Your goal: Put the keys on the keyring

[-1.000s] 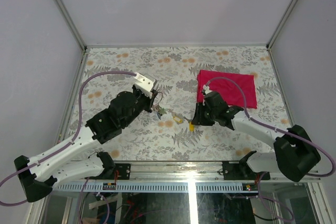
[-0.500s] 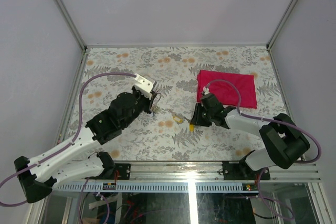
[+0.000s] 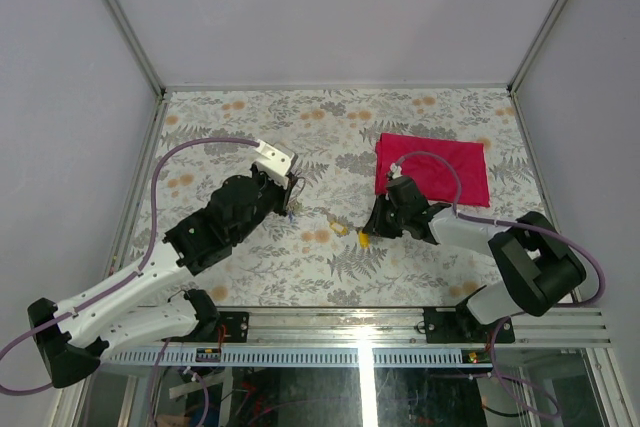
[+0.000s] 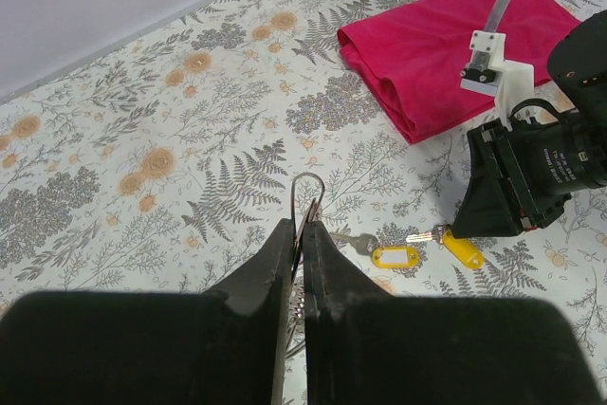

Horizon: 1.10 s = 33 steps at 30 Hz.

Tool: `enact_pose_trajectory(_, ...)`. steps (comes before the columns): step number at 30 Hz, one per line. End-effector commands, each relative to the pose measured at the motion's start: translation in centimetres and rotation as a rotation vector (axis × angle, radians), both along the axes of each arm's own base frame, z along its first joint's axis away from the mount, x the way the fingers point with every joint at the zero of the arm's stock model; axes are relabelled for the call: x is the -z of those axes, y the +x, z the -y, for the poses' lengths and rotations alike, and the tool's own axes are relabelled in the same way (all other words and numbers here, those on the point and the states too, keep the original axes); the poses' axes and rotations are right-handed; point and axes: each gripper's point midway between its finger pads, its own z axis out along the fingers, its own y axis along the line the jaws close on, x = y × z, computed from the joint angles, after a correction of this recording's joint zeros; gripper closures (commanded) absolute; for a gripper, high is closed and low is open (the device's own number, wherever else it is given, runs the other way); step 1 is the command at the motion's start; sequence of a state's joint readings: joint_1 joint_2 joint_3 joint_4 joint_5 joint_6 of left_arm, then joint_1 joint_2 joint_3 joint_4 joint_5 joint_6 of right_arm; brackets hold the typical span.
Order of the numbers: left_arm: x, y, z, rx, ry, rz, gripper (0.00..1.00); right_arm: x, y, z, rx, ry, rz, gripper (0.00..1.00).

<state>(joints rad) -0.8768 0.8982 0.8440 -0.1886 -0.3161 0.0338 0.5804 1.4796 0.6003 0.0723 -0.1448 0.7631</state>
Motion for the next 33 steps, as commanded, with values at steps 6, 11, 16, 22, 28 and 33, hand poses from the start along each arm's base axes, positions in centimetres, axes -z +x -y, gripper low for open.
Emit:
enact_pose_trajectory(6,-1.4,0.3,0.2,0.007,-0.039,0.040,1.00,1.1,0.1,0.6,0.015,-0.021,-0.019,0.74)
enact_pose_trajectory(11,-1.7,0.3,0.2,0.008,-0.044,0.045,1.00,1.4,0.4,0.9,0.033,-0.035,-0.018,0.78)
enact_pose_trajectory(16,-1.9,0.2,0.2,0.014,-0.052,0.053,1.00,1.5,0.6,0.8,0.037,-0.036,-0.017,0.86)
enact_pose_trajectory(22,-1.9,0.3,0.5,0.026,-0.037,0.054,1.00,0.5,1.3,0.7,0.043,-0.019,0.034,0.94)
enact_pose_trajectory(28,-1.6,0.4,0.8,0.031,-0.033,0.044,1.00,-1.5,1.9,0.9,0.029,-0.012,0.115,1.00)
enact_pose_trajectory(33,-1.5,0.2,1.4,0.053,-0.054,0.028,1.00,-2.8,1.6,1.2,-0.005,-0.030,0.138,1.00)
